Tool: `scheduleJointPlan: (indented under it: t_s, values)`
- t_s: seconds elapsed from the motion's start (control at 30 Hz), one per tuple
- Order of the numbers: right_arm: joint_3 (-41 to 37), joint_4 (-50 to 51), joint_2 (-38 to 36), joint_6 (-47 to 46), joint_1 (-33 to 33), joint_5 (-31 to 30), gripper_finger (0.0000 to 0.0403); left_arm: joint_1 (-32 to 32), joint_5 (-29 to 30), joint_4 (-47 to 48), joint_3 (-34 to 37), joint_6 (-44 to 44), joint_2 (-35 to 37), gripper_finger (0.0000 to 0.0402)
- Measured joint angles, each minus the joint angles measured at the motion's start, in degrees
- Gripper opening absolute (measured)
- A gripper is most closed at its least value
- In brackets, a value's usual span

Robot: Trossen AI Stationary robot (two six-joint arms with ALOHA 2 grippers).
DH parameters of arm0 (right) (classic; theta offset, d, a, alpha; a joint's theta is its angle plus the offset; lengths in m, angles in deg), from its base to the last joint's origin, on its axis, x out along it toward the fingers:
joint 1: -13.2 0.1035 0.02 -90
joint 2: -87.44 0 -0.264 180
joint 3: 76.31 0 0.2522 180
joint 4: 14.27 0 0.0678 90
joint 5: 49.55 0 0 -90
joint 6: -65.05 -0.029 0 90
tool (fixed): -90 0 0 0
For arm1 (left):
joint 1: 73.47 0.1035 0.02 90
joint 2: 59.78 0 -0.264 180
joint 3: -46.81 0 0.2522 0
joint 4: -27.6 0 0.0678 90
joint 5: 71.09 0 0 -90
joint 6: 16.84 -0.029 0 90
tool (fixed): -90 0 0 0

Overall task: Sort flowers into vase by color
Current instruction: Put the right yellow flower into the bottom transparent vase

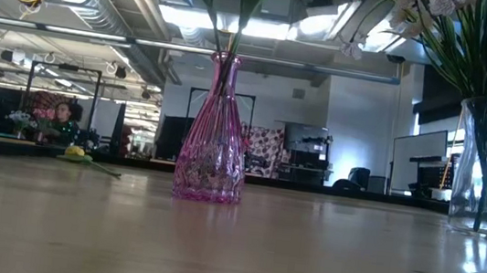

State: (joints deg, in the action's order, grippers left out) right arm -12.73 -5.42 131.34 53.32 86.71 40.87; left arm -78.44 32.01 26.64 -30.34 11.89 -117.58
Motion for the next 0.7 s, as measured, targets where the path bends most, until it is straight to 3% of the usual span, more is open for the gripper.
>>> scheduleJointPlan:
  t_s: [0.27,0.4,0.7]
  values:
    - [-6.5,1.0,-0.7,-7.5,0.0,-0.9,0.0015,0.0,2.6,0.1,0.0,4.2,0.0,0.0167]
    - [-6.5,8.6,-0.7,-14.3,0.0,-4.4,0.0033,0.0,2.6,0.1,0.0,4.6,0.0,0.0167]
    - [-2.6,22.3,0.1,-25.8,0.0,-6.9,0.0137,0.0,0.8,0.1,0.0,6.9,-0.7,0.0167]
